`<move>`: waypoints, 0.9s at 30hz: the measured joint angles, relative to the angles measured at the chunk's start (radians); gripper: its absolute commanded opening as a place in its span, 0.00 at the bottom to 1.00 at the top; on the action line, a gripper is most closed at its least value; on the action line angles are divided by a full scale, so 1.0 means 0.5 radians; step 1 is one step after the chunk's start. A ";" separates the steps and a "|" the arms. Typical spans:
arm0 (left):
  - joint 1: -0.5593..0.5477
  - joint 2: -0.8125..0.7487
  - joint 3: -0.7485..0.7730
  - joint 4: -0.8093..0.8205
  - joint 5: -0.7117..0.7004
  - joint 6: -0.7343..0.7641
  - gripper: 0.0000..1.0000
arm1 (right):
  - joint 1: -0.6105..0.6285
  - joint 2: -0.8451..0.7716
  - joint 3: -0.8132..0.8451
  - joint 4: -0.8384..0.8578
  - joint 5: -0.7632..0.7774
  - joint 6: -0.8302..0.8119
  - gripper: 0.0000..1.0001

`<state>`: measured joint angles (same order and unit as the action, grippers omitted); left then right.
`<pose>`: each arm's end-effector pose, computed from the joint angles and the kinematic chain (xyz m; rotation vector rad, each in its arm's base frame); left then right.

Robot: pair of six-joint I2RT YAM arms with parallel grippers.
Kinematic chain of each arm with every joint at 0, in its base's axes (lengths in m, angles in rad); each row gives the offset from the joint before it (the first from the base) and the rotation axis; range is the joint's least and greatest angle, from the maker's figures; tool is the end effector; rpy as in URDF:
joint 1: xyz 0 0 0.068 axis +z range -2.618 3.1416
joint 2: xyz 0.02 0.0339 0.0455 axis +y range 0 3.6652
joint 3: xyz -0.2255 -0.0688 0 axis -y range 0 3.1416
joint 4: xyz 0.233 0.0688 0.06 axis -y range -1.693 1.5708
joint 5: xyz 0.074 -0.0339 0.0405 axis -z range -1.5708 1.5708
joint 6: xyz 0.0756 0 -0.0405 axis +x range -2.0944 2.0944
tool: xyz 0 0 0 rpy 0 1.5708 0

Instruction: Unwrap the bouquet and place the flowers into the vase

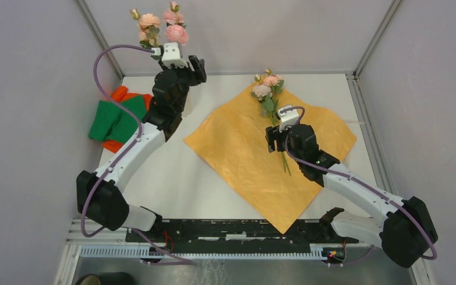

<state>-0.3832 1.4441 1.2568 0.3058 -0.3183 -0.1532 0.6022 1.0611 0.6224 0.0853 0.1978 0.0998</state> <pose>0.3579 -0.1188 0.3700 -0.0932 1.4586 -0.2066 0.2436 0.1494 0.2144 -0.3491 1.8952 0.2816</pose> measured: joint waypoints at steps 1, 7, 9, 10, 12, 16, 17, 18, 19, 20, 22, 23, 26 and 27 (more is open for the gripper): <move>-0.067 -0.039 -0.016 -0.018 0.011 -0.014 0.72 | 0.000 0.052 0.037 -0.005 0.021 0.000 0.72; -0.392 -0.222 -0.326 -0.110 0.072 -0.188 0.71 | -0.078 0.325 0.233 -0.008 0.208 0.011 0.70; -0.446 -0.253 -0.432 -0.154 0.114 -0.277 0.71 | -0.146 0.390 0.276 -0.009 0.218 0.018 0.70; -0.472 -0.272 -0.489 -0.183 0.131 -0.330 0.71 | -0.182 0.428 0.302 -0.008 0.219 0.020 0.70; -0.515 -0.307 -0.590 -0.217 0.176 -0.430 0.72 | -0.256 0.524 0.366 -0.009 0.214 0.023 0.70; -0.555 -0.356 -0.719 -0.251 0.288 -0.621 0.71 | -0.360 0.735 0.475 -0.008 0.138 0.037 0.71; -0.561 -0.373 -0.755 -0.251 0.315 -0.668 0.71 | -0.380 0.793 0.499 -0.008 0.111 0.044 0.71; -0.561 -0.390 -0.791 -0.249 0.346 -0.713 0.71 | -0.399 0.852 0.522 -0.010 0.076 0.054 0.72; -0.562 -0.404 -0.822 -0.249 0.369 -0.745 0.71 | -0.411 0.902 0.539 -0.010 0.047 0.062 0.72; -0.563 -0.422 -0.870 -0.239 0.399 -0.782 0.71 | -0.421 0.944 0.552 -0.010 0.021 0.069 0.72; -0.565 -0.447 -0.956 -0.232 0.450 -0.832 0.71 | -0.429 1.015 0.565 -0.010 -0.028 0.081 0.72; -0.565 -0.451 -0.995 -0.232 0.474 -0.857 0.71 | -0.429 1.045 0.569 -0.011 -0.048 0.087 0.72; -0.567 -0.451 -1.093 -0.219 0.542 -0.921 0.71 | -0.435 1.113 0.586 -0.014 -0.085 0.100 0.70; -0.571 -0.451 -1.120 -0.214 0.558 -0.938 0.70 | -0.437 1.134 0.593 -0.014 -0.098 0.105 0.68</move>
<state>-0.6685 1.2186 0.6968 0.1986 -0.0395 -0.6220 0.3836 1.6279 0.9188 0.0784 0.1490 0.1524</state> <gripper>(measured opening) 0.716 0.720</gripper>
